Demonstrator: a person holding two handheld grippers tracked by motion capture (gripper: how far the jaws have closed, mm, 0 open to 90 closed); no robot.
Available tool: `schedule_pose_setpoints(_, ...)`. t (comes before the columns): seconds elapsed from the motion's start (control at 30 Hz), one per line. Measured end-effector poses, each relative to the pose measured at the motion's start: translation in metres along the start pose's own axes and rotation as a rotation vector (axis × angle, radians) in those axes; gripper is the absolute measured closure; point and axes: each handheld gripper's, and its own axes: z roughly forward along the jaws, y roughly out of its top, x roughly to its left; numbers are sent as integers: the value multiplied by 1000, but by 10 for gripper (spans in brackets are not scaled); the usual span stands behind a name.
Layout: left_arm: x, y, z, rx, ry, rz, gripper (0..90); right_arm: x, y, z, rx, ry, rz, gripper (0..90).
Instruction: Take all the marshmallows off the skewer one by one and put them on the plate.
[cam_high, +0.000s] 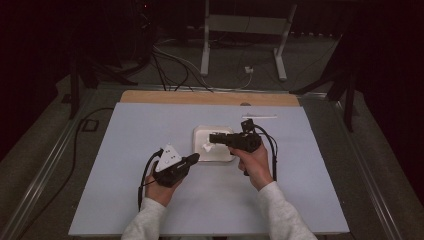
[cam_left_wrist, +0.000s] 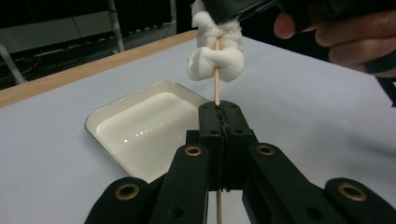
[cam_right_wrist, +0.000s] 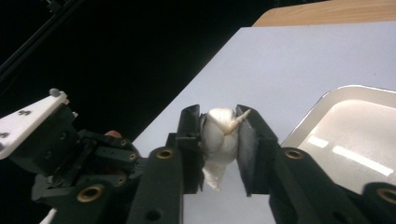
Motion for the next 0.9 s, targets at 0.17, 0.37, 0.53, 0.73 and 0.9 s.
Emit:
schedule_pose_setpoints(0.17,1,-1,0,-1,-11,7,900,0,1,-4,-9,-9,4,782)
schedule_pose_setpoints(0.37,1,-1,0,6,-14,17,900,-1,2,-7,-23,-39,-3,797)
schedule_pose_setpoints(0.53,-1,1,-1,11,-8,28,900,-1,3,-10,-47,-65,-7,798)
schedule_pose_setpoints(0.73,-2,4,-2,15,-12,36,900,-4,6,-18,-101,-70,1,802)
schedule_pose_setpoints(0.9,4,0,-3,47,19,32,900,-12,12,-37,-212,-103,31,811)
